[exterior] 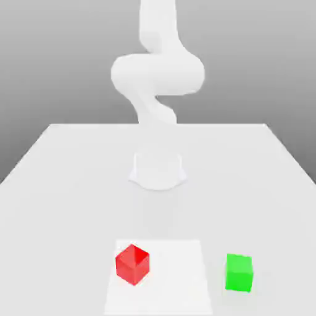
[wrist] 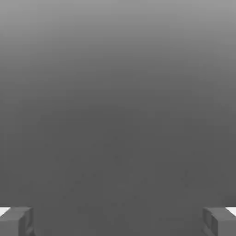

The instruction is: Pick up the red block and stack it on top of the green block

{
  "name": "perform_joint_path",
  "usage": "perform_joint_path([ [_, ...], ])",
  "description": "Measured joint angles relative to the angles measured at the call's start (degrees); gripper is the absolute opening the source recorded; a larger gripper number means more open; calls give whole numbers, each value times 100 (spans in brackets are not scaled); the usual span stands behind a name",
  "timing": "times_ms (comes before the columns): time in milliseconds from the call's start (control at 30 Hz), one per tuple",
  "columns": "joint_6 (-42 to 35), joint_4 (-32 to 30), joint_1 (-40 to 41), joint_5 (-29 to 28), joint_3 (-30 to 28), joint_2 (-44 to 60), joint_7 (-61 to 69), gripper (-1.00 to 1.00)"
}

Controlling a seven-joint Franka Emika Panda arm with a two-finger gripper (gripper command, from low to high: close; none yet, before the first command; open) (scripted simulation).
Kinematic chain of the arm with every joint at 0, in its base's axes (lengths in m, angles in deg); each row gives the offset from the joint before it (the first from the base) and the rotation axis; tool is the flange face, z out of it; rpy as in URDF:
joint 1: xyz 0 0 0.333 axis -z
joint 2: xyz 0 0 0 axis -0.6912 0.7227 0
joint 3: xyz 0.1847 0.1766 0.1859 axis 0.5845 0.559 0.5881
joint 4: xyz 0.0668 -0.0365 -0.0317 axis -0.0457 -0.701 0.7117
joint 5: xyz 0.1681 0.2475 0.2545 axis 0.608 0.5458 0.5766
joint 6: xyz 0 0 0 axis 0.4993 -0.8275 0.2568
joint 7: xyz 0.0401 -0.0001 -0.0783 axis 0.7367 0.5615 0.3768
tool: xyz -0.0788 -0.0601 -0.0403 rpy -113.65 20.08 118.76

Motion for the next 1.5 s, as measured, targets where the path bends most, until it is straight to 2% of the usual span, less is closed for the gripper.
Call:
perform_joint_path([
  [400, 1374, -1203, 636, -63, 250, 2537, -1534, 0],
  [667, 2277, -1992, 857, -59, 198, 4198, -2505, 0],
  [867, 3277, -1933, 782, -164, 93, 5442, -2701, 0],
  [900, 3415, -1910, 763, -179, 71, 5605, -2713, -100],
  [1133, 3437, -1908, 765, -193, 74, 5623, -2726, -100],
  [1333, 2510, -2053, 764, -59, 165, 4551, -2586, -100],
  [1500, 1942, -1714, -357, -69, 834, 4327, -1514, -100],
])
